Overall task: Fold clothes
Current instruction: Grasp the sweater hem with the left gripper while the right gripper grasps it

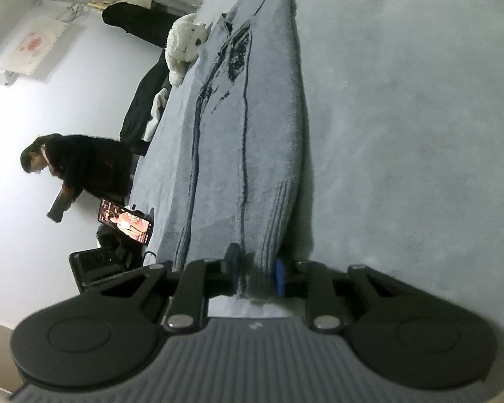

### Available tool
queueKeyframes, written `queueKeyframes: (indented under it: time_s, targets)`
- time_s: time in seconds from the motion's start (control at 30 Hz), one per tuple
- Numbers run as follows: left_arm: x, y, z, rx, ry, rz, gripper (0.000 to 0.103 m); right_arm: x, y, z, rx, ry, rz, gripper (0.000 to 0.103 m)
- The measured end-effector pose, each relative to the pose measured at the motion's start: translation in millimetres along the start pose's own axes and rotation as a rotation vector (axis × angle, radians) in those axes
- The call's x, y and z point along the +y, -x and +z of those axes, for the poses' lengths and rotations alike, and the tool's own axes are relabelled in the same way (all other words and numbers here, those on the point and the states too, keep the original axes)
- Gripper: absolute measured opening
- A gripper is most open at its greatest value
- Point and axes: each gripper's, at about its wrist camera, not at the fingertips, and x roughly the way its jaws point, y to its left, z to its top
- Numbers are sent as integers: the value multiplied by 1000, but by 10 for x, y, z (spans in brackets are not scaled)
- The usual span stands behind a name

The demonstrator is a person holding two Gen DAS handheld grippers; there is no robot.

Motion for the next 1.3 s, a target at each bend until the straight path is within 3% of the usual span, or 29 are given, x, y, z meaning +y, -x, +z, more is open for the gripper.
queueKeyframes:
  time_s: [0.27,0.53,1.3]
  targets:
    - [45,92,31,-80,61,-79,8,69,46,24,-37,-4,23,16]
    - [32,63,70,-123,103,-83,8,175,8,107,-71,-10,-15,15]
    - [68,24,184,-153,164,-100,8,308,-55,199,-68,10,-14,15]
